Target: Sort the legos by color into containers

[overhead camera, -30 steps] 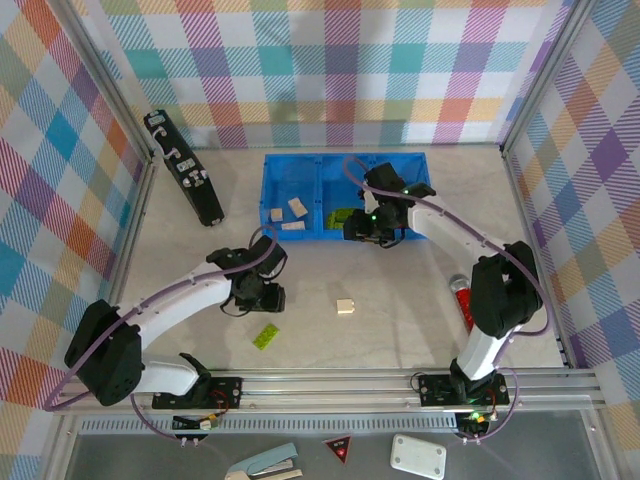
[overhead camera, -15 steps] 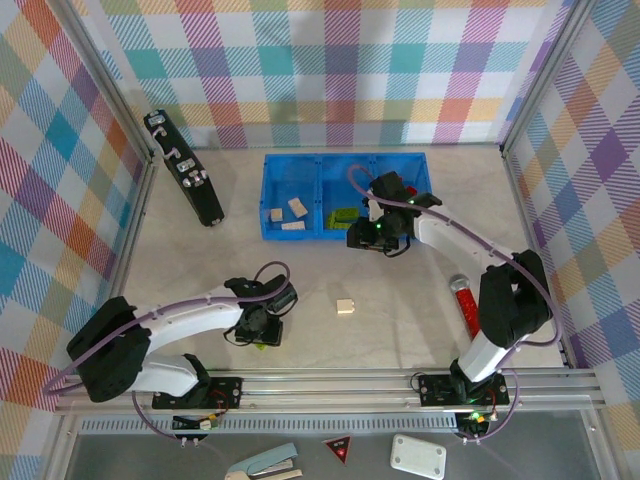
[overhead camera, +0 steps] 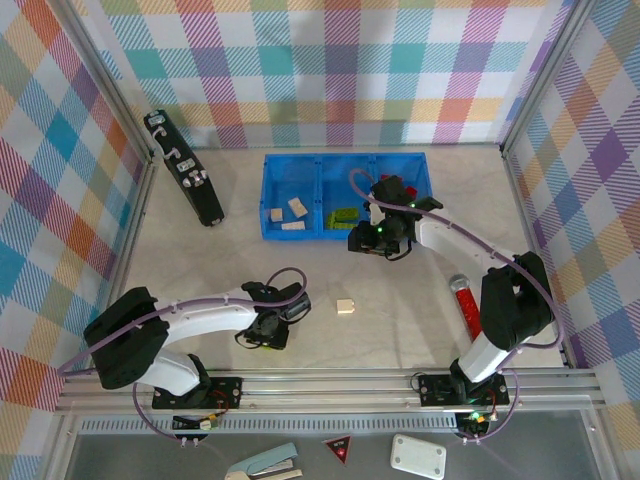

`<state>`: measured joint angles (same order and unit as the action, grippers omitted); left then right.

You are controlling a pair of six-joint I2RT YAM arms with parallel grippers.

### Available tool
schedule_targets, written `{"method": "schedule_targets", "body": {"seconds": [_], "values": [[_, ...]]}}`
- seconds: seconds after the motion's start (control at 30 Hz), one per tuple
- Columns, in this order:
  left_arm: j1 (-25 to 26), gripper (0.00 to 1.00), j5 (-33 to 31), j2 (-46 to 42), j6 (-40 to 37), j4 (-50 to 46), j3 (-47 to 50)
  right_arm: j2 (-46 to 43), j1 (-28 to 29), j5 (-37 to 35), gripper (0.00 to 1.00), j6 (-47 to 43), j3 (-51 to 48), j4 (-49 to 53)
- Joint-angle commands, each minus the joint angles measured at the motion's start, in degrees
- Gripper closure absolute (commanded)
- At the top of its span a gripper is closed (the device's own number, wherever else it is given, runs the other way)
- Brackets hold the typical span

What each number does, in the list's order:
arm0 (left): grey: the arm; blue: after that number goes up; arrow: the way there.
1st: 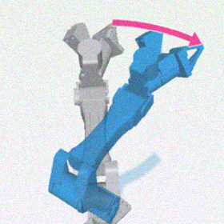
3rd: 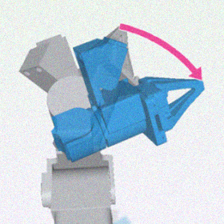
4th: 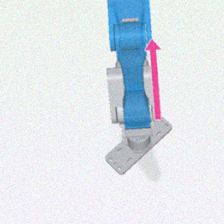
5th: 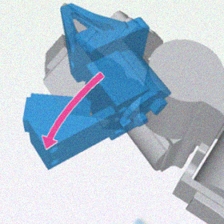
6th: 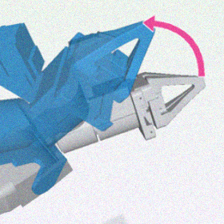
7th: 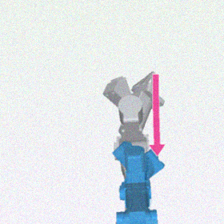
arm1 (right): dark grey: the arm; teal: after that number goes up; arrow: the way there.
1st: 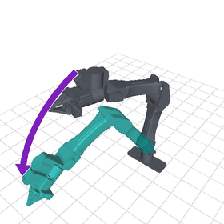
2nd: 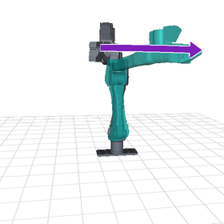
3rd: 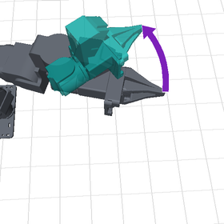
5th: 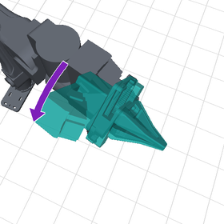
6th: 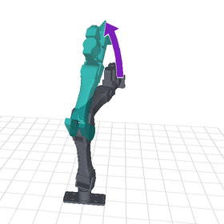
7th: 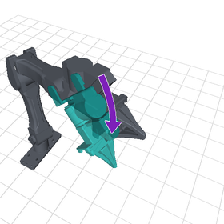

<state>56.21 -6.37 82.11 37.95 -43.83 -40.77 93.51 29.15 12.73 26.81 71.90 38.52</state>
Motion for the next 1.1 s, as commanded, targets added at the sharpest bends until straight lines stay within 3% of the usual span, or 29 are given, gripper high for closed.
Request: {"method": "schedule_targets", "body": {"seconds": [0.0,0.47,0.7,1.07], "values": [[1.5,0.61,0.1,1.9,0.5,1.2,-0.8,-1.9,-0.3,1.5,0.55,0.8,-1.0,-0.9],[2.8,0.66,-1.7,3.8,-0.4,0.1,-8.6,-5.0,-0.2,0.5,0.56,0.7,-2.7,1.2],[2.7,0.65,-3.9,7.5,-3.2,-2.3,-17.7,-9.4,-0.2,-2.6,0.56,0.3,-4.4,4.5],[1.0,0.64,-2.5,16.9,-8.3,-2.2,-33.9,-17.7,-0.2,-9.2,0.56,0.1,-7.4,12.2]]}}
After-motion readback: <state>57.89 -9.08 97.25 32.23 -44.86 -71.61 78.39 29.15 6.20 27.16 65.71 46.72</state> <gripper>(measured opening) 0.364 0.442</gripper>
